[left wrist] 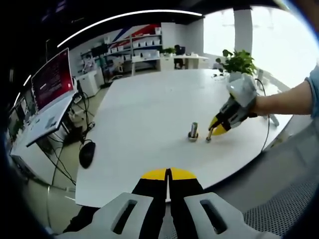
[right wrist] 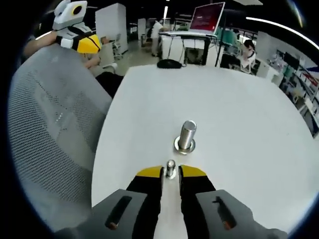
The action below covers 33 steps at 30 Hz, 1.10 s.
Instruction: Place the washer onto the threaded stud by aligning its center hole with the stud, sliding it down to the base, and recovering from edge contact or off-axis alignment until the washer reaches the visible bottom stop.
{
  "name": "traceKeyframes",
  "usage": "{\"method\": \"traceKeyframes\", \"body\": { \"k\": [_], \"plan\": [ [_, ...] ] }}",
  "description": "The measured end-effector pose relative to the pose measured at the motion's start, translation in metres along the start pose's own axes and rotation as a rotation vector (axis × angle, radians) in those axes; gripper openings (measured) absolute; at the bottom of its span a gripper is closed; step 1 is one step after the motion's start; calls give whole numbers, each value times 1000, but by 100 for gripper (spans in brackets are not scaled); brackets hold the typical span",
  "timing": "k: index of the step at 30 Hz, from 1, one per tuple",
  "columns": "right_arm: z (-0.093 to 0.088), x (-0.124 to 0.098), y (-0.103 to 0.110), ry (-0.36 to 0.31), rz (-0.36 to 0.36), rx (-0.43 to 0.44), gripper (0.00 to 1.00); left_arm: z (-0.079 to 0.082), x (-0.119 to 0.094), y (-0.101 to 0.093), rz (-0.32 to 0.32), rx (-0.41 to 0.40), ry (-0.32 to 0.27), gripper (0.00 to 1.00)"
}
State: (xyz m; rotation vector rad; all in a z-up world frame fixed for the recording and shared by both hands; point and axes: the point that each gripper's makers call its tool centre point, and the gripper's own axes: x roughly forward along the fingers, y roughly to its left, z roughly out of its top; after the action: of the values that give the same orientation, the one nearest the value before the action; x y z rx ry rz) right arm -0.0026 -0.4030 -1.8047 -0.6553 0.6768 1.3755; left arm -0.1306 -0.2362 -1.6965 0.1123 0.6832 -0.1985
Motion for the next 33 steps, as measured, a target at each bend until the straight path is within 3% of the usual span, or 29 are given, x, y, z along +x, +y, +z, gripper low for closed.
{"method": "traceKeyframes", "body": {
  "k": [6,19,25,33],
  "plan": [
    [-8,-16,-10,69,47,-14,24,1,0,0,0,-1,-6,0],
    [-63,-33,-59,314,20,-8,23,2,0,1,4,-8,-12,0],
    [-84,-34,-66,400,15,13,22,2,0,1,5,-7,-13,0],
    [-95,-28,-72,471,33,-1,22,1,0,0,3,-6,-8,0]
  ]
}}
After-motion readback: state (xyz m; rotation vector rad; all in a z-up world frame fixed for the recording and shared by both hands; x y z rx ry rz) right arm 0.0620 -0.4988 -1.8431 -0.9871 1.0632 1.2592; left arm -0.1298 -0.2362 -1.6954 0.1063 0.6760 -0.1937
